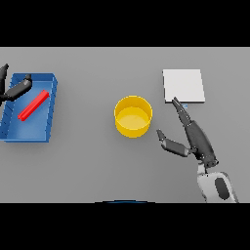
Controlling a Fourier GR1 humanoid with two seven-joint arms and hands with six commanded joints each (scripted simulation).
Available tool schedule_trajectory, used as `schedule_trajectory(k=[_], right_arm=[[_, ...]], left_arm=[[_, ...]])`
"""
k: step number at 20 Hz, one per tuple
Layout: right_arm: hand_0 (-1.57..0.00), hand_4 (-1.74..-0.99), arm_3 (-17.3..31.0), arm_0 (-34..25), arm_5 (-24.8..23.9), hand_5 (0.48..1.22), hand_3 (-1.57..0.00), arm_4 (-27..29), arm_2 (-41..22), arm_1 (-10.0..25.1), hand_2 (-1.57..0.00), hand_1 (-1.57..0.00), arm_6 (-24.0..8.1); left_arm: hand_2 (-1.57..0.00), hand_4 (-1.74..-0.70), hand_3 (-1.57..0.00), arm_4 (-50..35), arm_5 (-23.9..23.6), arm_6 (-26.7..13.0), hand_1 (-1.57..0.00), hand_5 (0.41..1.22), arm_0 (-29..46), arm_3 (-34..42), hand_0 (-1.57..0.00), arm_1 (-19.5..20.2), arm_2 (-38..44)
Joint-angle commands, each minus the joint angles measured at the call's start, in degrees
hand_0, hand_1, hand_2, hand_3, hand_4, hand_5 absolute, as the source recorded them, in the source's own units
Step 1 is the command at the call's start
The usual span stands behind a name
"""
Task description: Pick up the red beaker and tilt it to pour out 1 green nut into yellow bowl. Pick up the yellow bowl and place it on the metallic measuring scale.
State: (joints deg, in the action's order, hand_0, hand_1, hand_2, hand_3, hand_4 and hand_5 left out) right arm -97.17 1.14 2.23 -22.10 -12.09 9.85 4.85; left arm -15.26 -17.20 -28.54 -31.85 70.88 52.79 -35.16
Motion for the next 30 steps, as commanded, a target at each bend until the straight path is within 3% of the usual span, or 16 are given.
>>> schedule_trajectory(k=[1,4,8,10,17,22,24,30], right_arm=[[0.00,-1.234,0.3,-1.7,1.5,0.707,0.00,-0.7,-0.7,1.0,0.00,0.00,-0.8],[0.00,-1.278,2.0,-6.8,4.4,0.683,0.00,-6.9,-3.7,5.4,0.00,0.00,-3.8],[0.00,-1.276,6.0,-15.4,8.4,0.668,0.00,-15.3,-9.3,9.7,0.00,0.00,-3.3],[0.00,-1.270,6.7,-18.1,11.1,0.664,0.00,-16.9,-11.4,11.3,0.00,0.00,-1.4],[0.00,-1.277,13.7,-26.9,17.6,0.677,0.00,-19.8,-16.3,12.3,0.00,0.00,0.9],[0.00,-1.246,19.9,-31.3,20.2,0.686,0.00,-20.5,-19.3,10.7,0.00,0.00,4.0],[0.00,-1.243,21.9,-32.5,20.9,0.682,0.00,-20.6,-19.9,10.0,0.00,0.00,4.3],[0.00,-1.295,27.3,-35.8,23.5,0.671,0.00,-22.1,-22.2,9.1,0.00,0.00,3.9]], left_arm=[[-0.01,-0.79,-0.01,0.1,0.0,0.1,-0.01,0.704,-0.2,-0.5,-0.01,-0.2,0.0],[0.00,-0.79,0.00,0.0,0.3,-0.1,0.00,0.710,-0.6,-0.5,-0.01,-0.6,-0.2],[0.00,-0.79,0.00,0.2,0.3,-0.3,0.00,0.712,-0.4,-0.1,0.00,-0.4,-0.6],[0.00,-0.79,0.00,0.0,0.4,-0.1,0.00,0.719,-0.7,0.0,0.00,-0.3,-0.4],[0.00,-0.80,0.00,0.4,0.3,-0.3,0.00,0.718,-0.4,0.4,0.00,-0.2,-0.9],[0.00,-0.79,0.00,-0.1,0.8,0.0,0.00,0.723,-0.6,0.0,0.00,-0.4,-0.7],[0.00,-0.80,0.00,0.0,0.9,1.5,0.00,0.729,-0.5,-0.9,0.00,-0.4,-0.4],[0.00,-0.80,0.00,0.1,1.3,0.3,0.00,0.735,-1.5,-1.2,0.00,-0.4,-0.5]])
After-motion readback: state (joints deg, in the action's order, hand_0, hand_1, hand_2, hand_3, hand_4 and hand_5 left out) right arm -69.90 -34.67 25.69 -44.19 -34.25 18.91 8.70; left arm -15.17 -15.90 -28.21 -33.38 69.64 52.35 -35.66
